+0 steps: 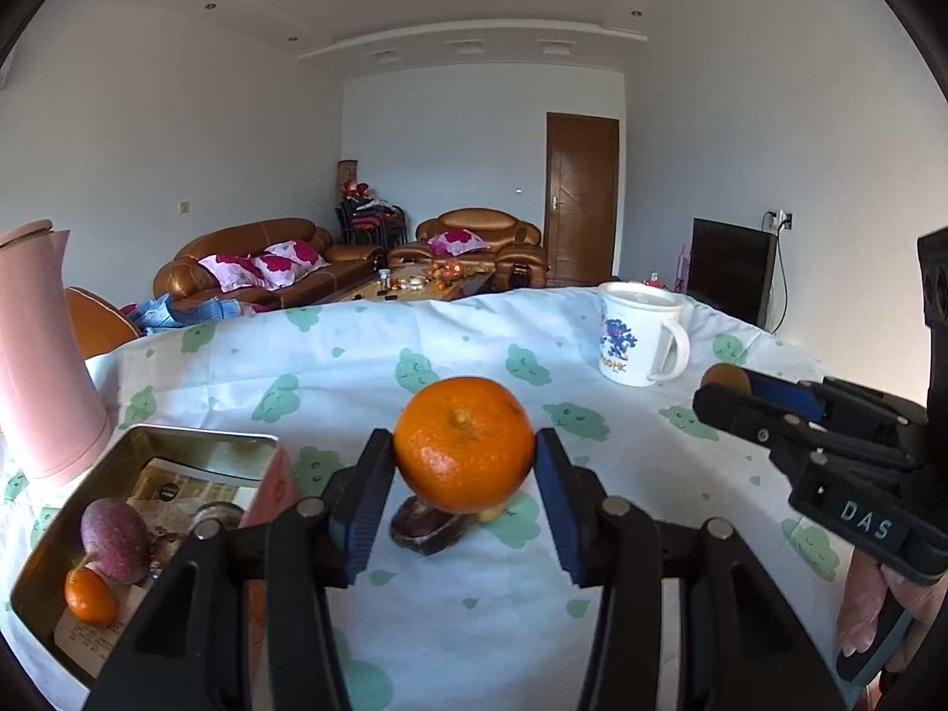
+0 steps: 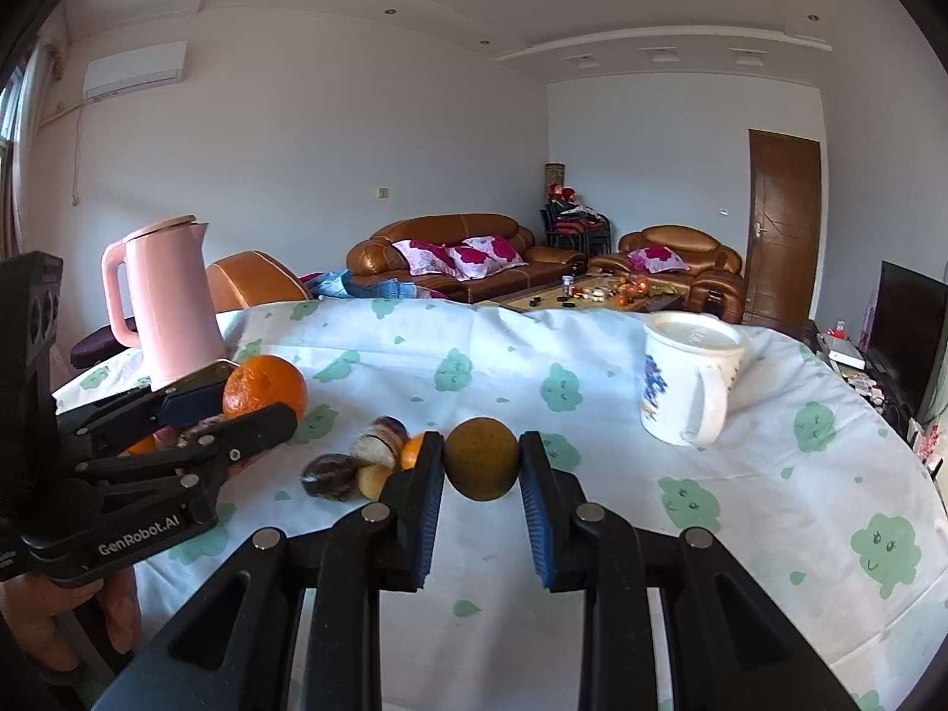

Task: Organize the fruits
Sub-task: 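Lift the orange with the left gripper while the right gripper lifts the yellow fruit toward the tin, then lower the orange into the tin with the left gripper while the right lowers the yellow fruit in, both opening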

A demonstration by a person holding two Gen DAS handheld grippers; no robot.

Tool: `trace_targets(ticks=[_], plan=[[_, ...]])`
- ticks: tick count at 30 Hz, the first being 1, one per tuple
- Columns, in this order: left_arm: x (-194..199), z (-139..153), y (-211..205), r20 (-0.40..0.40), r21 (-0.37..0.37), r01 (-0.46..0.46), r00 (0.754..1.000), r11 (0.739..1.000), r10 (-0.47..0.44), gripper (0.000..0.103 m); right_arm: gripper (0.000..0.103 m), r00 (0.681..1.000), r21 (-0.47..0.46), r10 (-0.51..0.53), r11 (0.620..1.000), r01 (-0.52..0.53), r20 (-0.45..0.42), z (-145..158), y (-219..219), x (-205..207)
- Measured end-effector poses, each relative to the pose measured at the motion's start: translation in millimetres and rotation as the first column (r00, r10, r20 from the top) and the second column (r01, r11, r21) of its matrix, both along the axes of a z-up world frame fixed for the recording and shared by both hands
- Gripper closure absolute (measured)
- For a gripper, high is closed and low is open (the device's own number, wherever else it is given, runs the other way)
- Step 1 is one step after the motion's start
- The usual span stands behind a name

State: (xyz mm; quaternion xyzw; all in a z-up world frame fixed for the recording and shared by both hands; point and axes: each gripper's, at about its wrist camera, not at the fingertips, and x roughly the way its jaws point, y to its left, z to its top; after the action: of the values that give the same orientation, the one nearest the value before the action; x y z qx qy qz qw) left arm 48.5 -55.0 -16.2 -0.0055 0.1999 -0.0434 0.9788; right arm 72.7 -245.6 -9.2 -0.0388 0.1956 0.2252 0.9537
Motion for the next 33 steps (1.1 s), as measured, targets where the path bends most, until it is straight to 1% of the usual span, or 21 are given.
trace_targets(ticks=[6, 15, 24, 33], plan=[[-7, 7, 22, 0.005, 0.023, -0.044, 0.999, 0.999, 0.044, 0.053, 0.076, 0.999, 0.012, 0.053, 0.999, -0.053, -0.002, 12, 23, 1], [-14, 9, 57, -0.003, 0.059, -0.112, 0.994, 0.992, 0.112, 0.053, 0.076, 0.991, -0.007, 0.137, 0.991, -0.137, 0.000, 23, 67, 5], [-20, 11, 88, -0.005, 0.046, -0.164, 0.986, 0.985, 0.165, 0.053, 0.076, 0.978, -0.031, 0.210, 0.977, -0.210, 0.002, 29, 108, 8], [-25, 14, 117, -0.003, 0.036, -0.219, 0.976, 0.975, 0.219, 0.053, 0.076, 0.965, -0.050, 0.260, 0.964, -0.260, 0.007, 33, 134, 11]])
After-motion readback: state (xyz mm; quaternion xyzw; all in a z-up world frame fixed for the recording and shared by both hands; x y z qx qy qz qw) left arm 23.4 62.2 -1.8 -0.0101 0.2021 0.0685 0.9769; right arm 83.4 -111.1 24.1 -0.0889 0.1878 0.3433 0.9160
